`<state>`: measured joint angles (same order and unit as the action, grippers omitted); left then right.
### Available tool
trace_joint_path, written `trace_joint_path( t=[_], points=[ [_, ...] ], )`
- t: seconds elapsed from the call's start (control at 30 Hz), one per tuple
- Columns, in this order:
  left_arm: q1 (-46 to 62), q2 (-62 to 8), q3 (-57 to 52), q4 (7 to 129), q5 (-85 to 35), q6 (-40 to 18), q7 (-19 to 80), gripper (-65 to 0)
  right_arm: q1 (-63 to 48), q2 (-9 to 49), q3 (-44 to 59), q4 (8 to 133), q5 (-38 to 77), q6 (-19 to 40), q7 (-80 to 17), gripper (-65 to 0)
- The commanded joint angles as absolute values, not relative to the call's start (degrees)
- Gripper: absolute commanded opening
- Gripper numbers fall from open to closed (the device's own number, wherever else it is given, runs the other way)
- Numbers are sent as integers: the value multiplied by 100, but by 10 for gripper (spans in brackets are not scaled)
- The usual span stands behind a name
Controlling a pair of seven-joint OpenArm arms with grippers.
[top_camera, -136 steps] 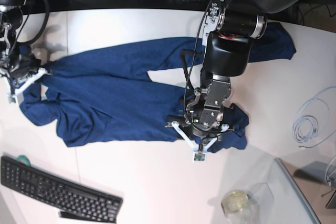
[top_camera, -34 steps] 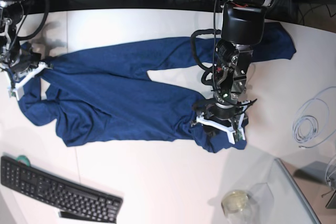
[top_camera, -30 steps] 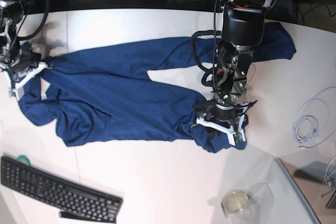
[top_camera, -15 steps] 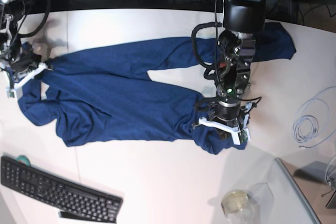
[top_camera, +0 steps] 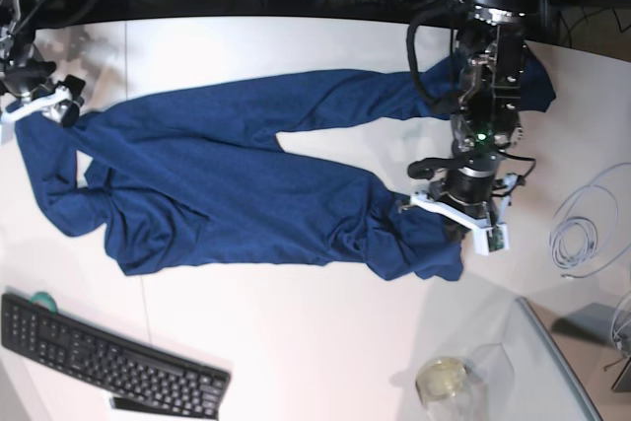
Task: Layout the t-shirt on the table in an organized manner, then fold the t-shirt properly
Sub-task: 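Pull the shirt edge with the left gripper away from the right gripper to stretch it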
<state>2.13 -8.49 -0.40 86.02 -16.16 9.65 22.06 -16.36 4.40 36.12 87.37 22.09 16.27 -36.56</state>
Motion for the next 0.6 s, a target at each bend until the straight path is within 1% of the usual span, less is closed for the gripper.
trace_joint_path(
  t=[0.0, 0.13, 0.3, 0.47, 0.5, 0.53, 0.57],
  points=[
    [242, -910, -57, 8866, -1596, 971, 2229, -650, -1578, 532, 3635, 8831, 2255, 1745, -3512, -195],
    [444, -1130, -57, 9341, -1596, 971, 2624, -650, -1349, 435, 3679, 8690, 2229, 2308, -3512, -195],
    [813, -1393, -66, 9815, -1587, 971, 3002, -650, -1033, 470, 3635, 7943, 2229, 2352, -3512, -195],
    [1270, -1481, -760, 9982, -1587, 963, 3116, -650, -875, 479, 3626, 7407, 2220, 2360, -3503, -206],
    [1358, -1490, -910, 9991, -1569, 963, 3116, -650, -875, 479, 3626, 7398, 2220, 2369, -3503, -225],
    [1455, -1543, -1007, 9991, -1552, 963, 3116, -650, -892, 479, 3626, 7398, 2220, 2448, -3503, -281],
    [1552, -1631, -1077, 9974, -1552, 963, 3116, -650, -910, 479, 3626, 7407, 2220, 2580, -3521, -365]
  ],
)
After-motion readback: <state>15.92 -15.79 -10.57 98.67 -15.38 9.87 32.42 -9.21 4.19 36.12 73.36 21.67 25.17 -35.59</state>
